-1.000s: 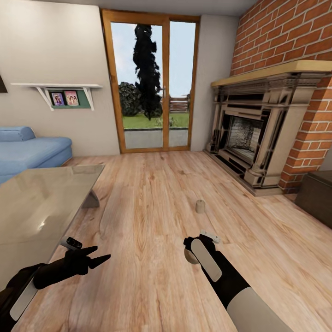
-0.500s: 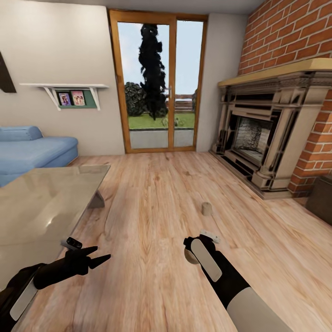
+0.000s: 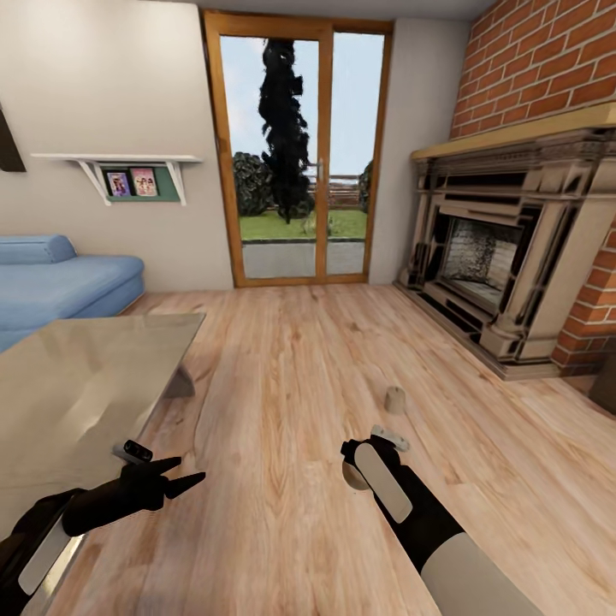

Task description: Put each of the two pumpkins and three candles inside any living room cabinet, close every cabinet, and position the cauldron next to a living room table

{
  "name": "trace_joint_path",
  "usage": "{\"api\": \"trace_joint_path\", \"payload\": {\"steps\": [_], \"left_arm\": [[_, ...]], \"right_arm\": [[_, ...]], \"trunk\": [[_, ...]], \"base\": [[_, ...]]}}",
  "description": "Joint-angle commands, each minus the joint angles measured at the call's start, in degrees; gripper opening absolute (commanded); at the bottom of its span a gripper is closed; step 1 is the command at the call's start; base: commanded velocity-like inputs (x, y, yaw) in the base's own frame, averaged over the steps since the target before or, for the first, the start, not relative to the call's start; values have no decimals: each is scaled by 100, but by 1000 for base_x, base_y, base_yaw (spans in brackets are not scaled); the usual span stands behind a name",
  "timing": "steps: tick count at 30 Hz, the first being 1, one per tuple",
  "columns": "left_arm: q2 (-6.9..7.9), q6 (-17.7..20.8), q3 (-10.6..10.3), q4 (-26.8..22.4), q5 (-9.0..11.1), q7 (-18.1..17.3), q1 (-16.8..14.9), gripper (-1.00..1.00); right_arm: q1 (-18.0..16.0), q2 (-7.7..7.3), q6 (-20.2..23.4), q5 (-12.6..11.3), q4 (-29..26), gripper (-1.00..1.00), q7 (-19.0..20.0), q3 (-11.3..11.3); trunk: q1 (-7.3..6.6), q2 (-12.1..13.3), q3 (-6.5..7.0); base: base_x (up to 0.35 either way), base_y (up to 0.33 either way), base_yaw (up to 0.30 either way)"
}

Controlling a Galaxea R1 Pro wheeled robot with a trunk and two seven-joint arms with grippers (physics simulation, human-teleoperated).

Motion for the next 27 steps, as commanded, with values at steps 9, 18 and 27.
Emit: {"api": "trace_joint_path", "payload": {"steps": [9,18,27], "left_arm": [[2,59,-3,-1,3,-19,-2,100],[2,58,-3,-1,3,-19,-2,100],[2,57,-2,-1,3,-19,-2,100]], "right_arm": [[-6,-4,20,-25,-7,-100,-48,9],[-6,-2,20,-25,-7,-100,-48,9],[-6,-10,20,-25,-7,-100,-48,9]], "trunk": [[2,-2,-1],[2,-2,0],[2,-2,15]], "base": [[304,-11,-118],[286,-64,-14],[305,-1,-112]]}}
